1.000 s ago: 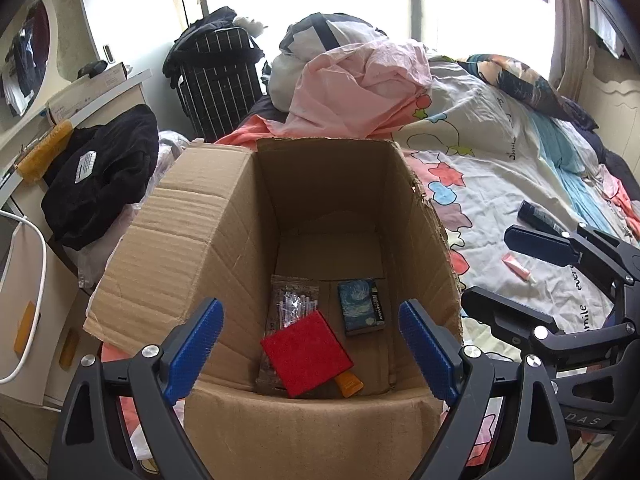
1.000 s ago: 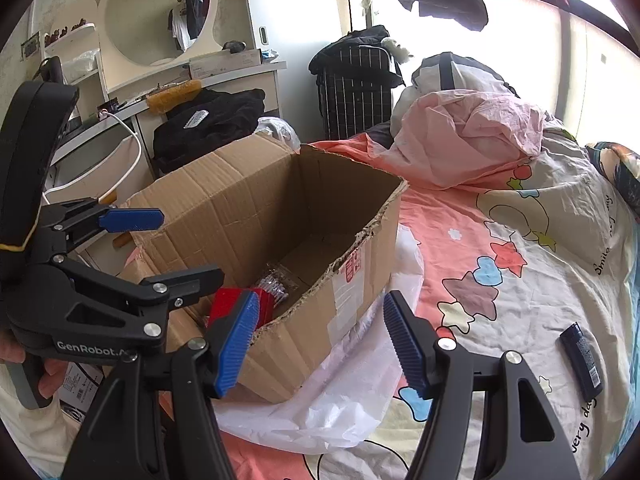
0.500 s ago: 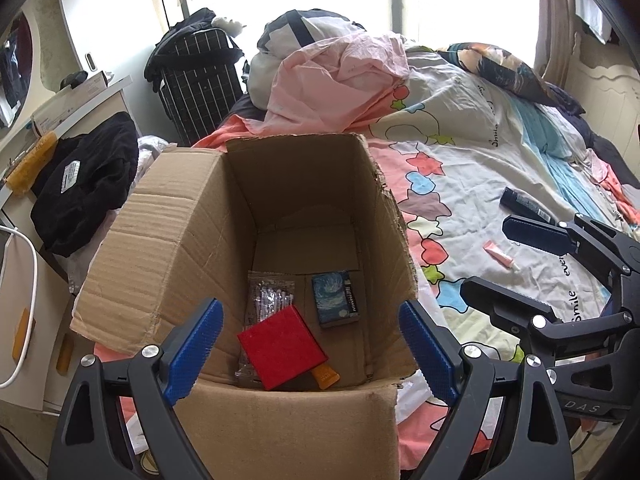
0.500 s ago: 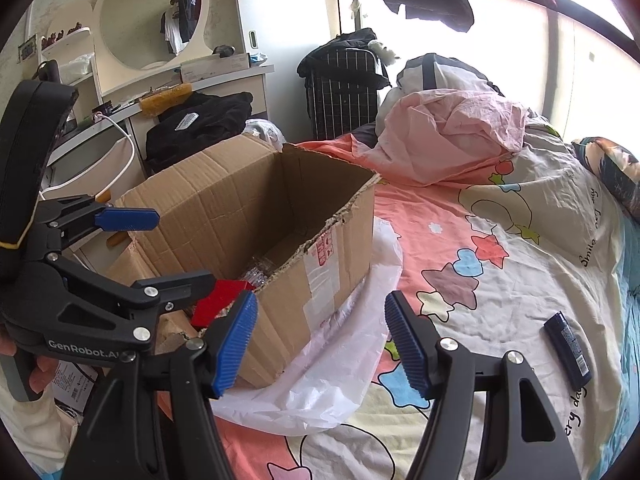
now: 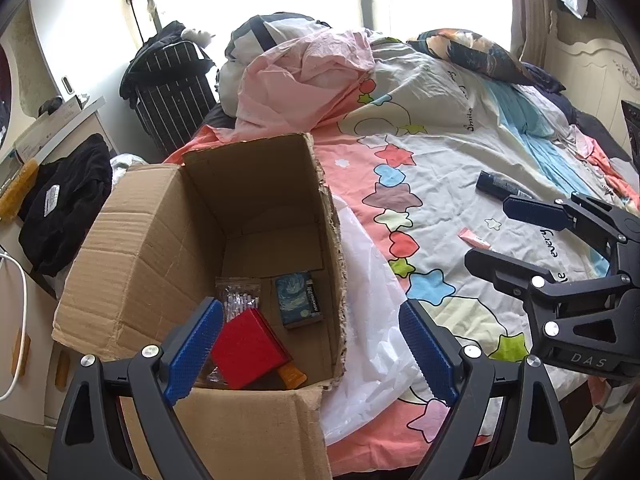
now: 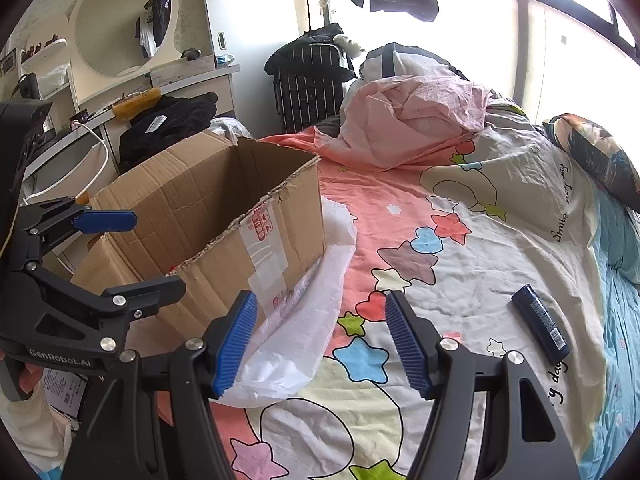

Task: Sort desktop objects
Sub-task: 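Move both tools back from the box toward the spray can and pink tube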

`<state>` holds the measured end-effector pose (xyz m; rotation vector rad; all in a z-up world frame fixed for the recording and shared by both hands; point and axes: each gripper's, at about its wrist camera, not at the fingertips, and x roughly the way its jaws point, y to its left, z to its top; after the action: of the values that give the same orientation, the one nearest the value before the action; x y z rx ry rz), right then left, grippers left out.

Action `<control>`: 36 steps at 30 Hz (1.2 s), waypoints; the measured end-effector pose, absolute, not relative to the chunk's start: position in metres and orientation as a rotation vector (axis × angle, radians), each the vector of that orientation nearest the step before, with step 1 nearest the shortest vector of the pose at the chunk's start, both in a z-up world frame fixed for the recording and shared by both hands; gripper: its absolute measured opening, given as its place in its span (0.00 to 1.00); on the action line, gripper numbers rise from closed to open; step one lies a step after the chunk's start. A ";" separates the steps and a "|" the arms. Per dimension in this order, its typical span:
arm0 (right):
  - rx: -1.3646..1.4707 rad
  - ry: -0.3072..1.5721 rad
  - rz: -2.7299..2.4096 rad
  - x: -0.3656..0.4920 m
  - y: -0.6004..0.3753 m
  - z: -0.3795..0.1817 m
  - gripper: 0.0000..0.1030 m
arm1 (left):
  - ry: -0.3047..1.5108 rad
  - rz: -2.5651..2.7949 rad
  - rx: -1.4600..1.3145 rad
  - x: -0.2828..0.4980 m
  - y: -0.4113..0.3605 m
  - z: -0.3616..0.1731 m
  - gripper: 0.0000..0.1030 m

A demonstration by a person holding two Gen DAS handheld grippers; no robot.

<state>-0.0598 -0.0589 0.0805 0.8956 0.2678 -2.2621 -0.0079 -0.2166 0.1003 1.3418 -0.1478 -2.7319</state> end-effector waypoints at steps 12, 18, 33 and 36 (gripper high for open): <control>0.994 0.283 -2.322 -0.072 -0.027 0.064 0.61 | -0.237 -2.760 1.402 -0.022 -0.179 0.082 0.89; 1.060 0.309 -2.347 -0.079 -0.014 0.056 0.61 | -0.260 -2.767 1.427 -0.028 -0.166 0.073 0.89; 1.189 0.339 -2.385 -0.093 0.026 0.034 0.61 | -0.322 -2.711 1.427 -0.045 -0.134 0.055 0.98; 1.206 0.318 -2.410 -0.099 0.042 0.034 0.61 | -0.314 -2.705 1.435 -0.046 -0.129 0.057 0.98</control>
<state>-0.0989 0.0424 0.0341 1.2063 0.3181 -2.4101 -0.0457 -0.1290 0.0570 1.4350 -0.3135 -2.7052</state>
